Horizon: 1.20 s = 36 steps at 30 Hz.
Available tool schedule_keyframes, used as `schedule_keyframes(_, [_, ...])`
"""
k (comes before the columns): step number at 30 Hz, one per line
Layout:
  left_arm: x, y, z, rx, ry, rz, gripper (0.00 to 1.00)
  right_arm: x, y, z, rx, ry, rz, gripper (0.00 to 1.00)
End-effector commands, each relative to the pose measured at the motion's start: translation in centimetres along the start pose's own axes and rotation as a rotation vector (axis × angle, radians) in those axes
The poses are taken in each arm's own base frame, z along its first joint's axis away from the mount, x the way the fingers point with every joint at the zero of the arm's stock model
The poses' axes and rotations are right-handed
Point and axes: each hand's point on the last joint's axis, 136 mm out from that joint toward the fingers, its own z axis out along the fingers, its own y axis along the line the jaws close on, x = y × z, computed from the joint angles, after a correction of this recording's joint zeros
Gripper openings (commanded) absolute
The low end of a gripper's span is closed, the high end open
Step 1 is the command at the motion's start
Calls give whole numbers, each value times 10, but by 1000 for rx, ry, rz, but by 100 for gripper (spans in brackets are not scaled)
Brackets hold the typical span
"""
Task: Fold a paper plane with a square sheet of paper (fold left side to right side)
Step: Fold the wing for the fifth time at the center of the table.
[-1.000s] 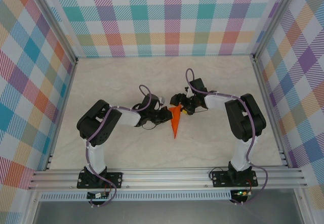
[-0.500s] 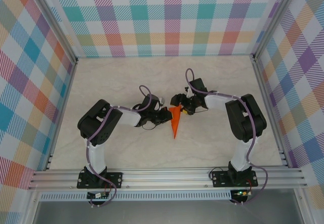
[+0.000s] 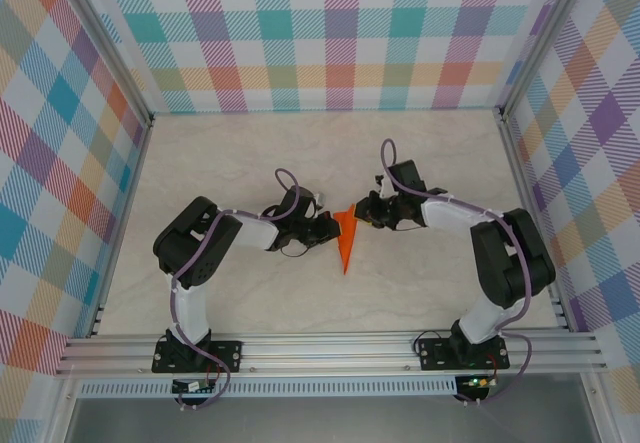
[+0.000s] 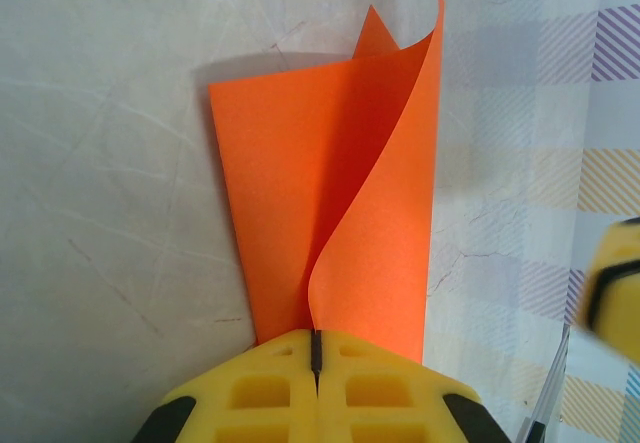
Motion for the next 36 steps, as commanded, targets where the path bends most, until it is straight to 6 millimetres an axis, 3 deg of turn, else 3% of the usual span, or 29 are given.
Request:
schedule_keyframes(1, [-3,22,0,-64,-11,-13,0,4,6,10,-49,29,-7,11])
schedule_keyframes(11, [-3,24,-1,-82,-15,-11,0,-5,-3,33,-26,45,-7,11])
schedule_keyframes(36, [-1,32,-6,-119,-23,-4,0,-2,-31,49,88,94,17,11])
